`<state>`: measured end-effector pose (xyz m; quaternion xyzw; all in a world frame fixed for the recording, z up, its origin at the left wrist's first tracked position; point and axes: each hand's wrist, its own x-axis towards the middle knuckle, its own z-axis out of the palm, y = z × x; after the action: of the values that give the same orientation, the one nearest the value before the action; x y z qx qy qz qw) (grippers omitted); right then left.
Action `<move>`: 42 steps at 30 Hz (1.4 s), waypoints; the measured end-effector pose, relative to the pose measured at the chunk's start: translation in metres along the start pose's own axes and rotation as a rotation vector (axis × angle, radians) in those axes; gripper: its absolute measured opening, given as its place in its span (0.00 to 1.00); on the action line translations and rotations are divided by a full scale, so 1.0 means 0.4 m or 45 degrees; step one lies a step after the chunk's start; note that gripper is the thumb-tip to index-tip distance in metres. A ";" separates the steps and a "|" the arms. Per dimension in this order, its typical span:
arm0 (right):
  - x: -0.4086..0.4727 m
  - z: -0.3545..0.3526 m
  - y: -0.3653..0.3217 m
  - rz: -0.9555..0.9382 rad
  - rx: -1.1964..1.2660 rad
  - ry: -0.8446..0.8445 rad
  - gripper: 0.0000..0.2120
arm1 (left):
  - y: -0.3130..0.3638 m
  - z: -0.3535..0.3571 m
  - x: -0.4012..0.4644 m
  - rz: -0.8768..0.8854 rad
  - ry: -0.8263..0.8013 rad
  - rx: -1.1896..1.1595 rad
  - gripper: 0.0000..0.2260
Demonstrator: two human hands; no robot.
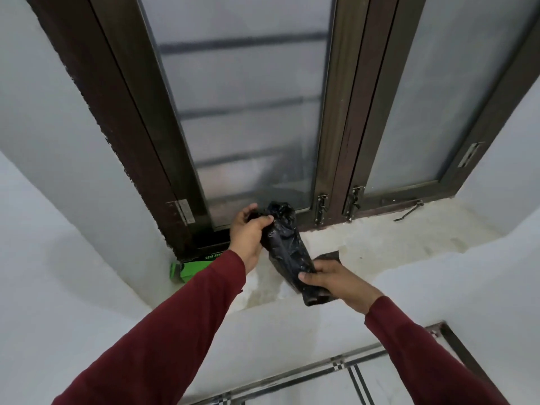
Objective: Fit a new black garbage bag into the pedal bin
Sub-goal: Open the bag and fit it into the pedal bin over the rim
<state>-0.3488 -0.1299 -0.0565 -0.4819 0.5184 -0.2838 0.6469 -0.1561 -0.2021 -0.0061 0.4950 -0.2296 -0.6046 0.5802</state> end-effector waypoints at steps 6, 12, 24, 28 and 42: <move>-0.083 0.138 -0.047 -0.225 0.583 0.153 0.13 | 0.007 -0.159 -0.153 -0.309 -0.608 0.443 0.33; -0.211 0.278 -0.039 -0.032 0.607 0.335 0.27 | -0.002 -0.315 -0.275 -0.304 -0.670 0.635 0.17; -0.436 0.553 0.053 0.092 0.705 0.111 0.21 | -0.015 -0.507 -0.525 0.360 -0.164 1.298 0.07; -0.480 0.642 0.070 0.041 0.546 0.150 0.09 | -0.023 -0.575 -0.609 0.235 -0.010 1.477 0.18; -0.638 0.911 0.165 0.068 0.124 0.260 0.26 | 0.009 -0.836 -1.056 -0.115 0.130 0.416 0.05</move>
<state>-0.0905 0.2360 -0.0164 -0.4046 0.5798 -0.3389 0.6208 0.0657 0.2886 0.0020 0.6225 -0.2726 -0.5589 0.4752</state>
